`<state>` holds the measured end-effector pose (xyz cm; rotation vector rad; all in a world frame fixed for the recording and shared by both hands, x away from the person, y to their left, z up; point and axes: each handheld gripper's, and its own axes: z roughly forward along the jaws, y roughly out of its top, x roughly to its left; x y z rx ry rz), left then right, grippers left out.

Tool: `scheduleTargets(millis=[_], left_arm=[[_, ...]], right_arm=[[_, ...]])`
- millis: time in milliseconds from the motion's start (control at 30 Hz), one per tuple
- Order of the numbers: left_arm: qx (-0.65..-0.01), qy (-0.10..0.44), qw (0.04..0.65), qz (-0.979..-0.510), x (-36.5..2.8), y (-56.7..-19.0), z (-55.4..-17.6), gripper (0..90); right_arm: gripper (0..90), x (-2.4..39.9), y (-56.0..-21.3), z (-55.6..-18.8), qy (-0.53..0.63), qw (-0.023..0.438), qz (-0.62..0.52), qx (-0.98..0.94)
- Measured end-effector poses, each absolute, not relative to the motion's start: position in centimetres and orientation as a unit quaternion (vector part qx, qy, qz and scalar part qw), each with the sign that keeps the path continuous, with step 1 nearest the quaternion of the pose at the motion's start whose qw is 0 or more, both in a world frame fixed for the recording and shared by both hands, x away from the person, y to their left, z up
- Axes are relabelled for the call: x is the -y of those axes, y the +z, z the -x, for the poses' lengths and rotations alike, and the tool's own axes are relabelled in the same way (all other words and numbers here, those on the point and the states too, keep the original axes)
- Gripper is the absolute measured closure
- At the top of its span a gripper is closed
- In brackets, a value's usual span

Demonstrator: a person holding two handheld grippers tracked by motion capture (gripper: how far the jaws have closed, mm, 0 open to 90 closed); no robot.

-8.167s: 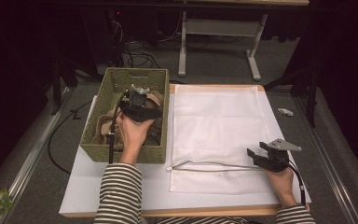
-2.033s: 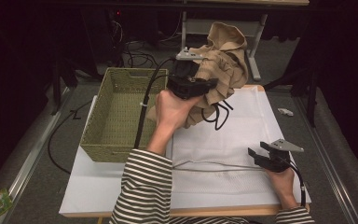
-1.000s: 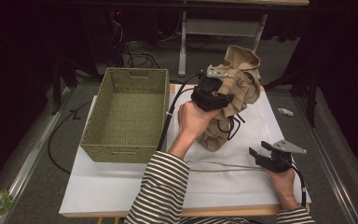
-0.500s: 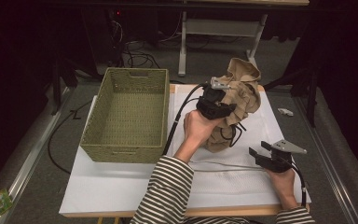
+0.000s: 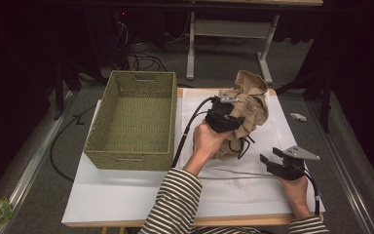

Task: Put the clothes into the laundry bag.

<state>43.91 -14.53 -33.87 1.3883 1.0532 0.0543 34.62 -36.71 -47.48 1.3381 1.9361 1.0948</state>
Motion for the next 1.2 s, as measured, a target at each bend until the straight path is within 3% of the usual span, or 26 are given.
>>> scheduleTargets(millis=[1000, 1200], left_arm=[[-0.459, 0.056, 0.589, -0.662, 17.0, -40.7, -43.1, 57.4], [-0.449, 0.049, 0.588, -0.671, 17.6, -41.3, -42.6, 48.6]], right_arm=[[36.8, 36.5, -47.5, -34.6, 0.404, 0.28, -0.488, -0.722], [36.8, 36.5, -47.5, -34.5, 0.403, 0.279, -0.491, -0.72]])
